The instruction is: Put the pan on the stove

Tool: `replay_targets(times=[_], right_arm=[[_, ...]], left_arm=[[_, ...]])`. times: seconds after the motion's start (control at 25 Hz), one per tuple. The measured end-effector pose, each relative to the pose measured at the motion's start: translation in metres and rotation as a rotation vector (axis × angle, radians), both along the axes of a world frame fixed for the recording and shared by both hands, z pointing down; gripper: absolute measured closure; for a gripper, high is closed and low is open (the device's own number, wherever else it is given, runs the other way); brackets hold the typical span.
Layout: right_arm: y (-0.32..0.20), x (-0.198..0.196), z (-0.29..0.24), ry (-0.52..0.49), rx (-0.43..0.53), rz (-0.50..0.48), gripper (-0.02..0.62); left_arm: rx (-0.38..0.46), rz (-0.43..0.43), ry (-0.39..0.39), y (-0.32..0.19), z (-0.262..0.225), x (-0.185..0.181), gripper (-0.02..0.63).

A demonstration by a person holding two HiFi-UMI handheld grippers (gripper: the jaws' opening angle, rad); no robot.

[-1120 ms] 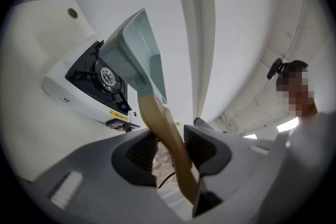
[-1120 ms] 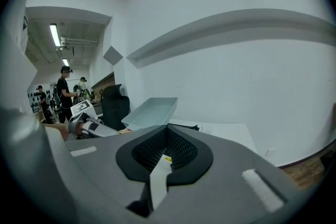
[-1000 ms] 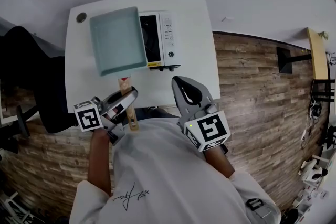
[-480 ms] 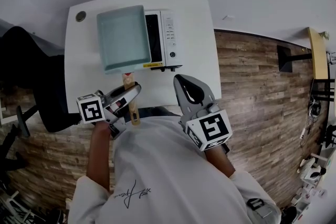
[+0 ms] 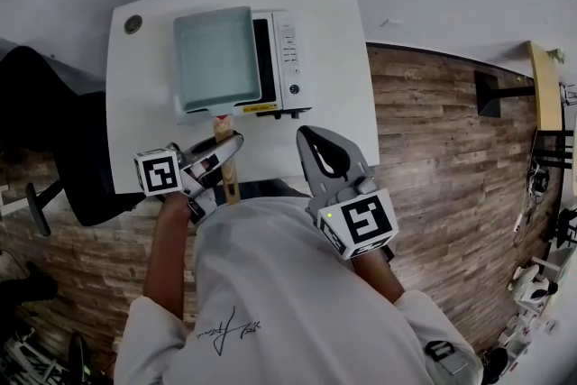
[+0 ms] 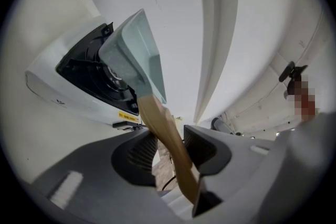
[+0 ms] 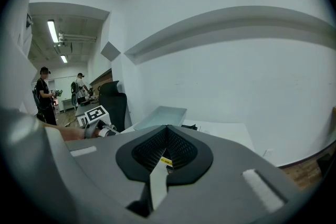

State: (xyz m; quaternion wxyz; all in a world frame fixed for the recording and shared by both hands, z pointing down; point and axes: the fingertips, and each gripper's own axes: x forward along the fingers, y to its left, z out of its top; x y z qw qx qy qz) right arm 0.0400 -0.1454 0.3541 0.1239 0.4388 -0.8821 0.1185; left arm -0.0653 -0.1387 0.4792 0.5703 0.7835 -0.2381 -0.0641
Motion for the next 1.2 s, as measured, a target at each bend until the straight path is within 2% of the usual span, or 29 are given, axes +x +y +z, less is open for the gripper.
replay_targets(times=[0.28,0.44,0.84,1.2], right_arm=[[-0.004,-0.003,0.005,-0.002,-0.015,0.003,0.598],[-0.006,-0.003,0.005,0.011,-0.017,-0.001,0.598],[-0.007,-0.009,-0.001,0.012,-0.007,-0.001,0.598],[-0.008,-0.008,0.002,0.015,-0.027,0.012,0.598]], left_arm=[[-0.020,0.017,0.050,-0.008,0.004,0.006,0.411],[-0.026,0.016,0.038,-0.016,0.011,0.005,0.411],[-0.089,0.011,0.064,-0.017,0.022,0.008,0.411],[-0.083,0.003,0.080,-0.018,0.026,0.006,0.411]])
